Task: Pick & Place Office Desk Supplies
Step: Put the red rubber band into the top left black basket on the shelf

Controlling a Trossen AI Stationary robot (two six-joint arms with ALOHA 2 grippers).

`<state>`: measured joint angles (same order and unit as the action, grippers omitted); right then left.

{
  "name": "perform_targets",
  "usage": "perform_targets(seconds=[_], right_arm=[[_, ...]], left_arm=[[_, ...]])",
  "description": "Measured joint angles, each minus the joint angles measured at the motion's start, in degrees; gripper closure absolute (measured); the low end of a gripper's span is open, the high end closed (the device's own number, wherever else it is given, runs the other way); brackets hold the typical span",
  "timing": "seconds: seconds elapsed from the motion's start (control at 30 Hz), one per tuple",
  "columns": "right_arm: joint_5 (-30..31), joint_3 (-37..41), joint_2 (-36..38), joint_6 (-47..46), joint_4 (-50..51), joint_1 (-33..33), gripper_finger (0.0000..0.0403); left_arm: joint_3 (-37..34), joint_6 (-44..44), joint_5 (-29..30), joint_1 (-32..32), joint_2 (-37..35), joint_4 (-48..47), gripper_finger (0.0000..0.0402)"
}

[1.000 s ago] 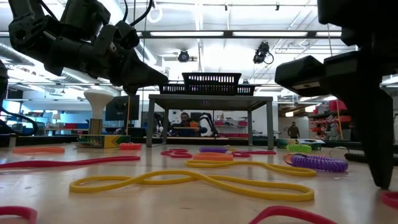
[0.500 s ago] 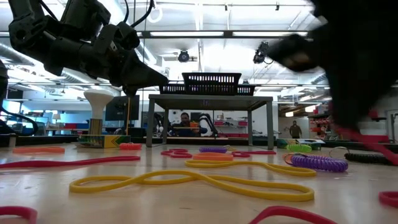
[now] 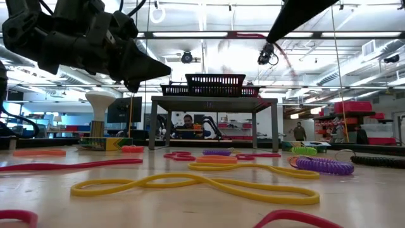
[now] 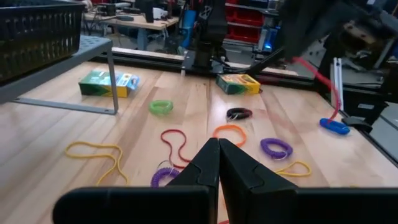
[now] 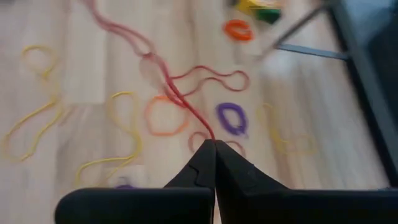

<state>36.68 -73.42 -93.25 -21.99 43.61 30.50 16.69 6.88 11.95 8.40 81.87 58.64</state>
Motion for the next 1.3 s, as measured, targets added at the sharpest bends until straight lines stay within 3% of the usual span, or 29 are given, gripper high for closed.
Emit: perform_targets(seconds=[0.13, 0.3, 0.63, 0.77, 0.9, 1.1, 1.3], right_arm=[[0.6, 6.4, 2.6, 1.0, -8.3, -3.3, 0.0401], [-1.5, 13.2, 3.3, 9.2, -22.7, -8.6, 0.0402], [-4.2, 21.5, 3.4, 17.9, -45.9, -18.1, 0.0402], [-11.8, 30.1, 3.4, 18.0, -65.9, -21.0, 0.0403], [-17.6, 36.7, 4.0, 18.8, -81.8, -23.4, 0.0403], [-21.1, 36.8, 5.3, 22.4, -84.4, -27.2, 0.0403], [-23.2, 37.3, 5.2, 25.3, -84.0, -26.9, 0.0403]], left_arm=[[0.0, -1.2, -0.1, 0.0, 4.4, 6.4, 0.0392], [0.0, -1.7, 0.1, -0.9, 6.3, 13.1, 0.0388], [0.0, 1.2, 1.6, -2.4, 5.8, 13.1, 0.0322], [1.2, 1.4, 4.7, -2.5, 5.8, 13.2, 0.0304], [2.9, -0.8, 3.0, -2.5, 5.8, 13.1, 0.0304], [5.9, -3.9, 3.0, -2.5, 5.8, 10.9, 0.0299], [10.1, -2.7, 3.1, -2.4, 5.8, -1.8, 0.0273]])
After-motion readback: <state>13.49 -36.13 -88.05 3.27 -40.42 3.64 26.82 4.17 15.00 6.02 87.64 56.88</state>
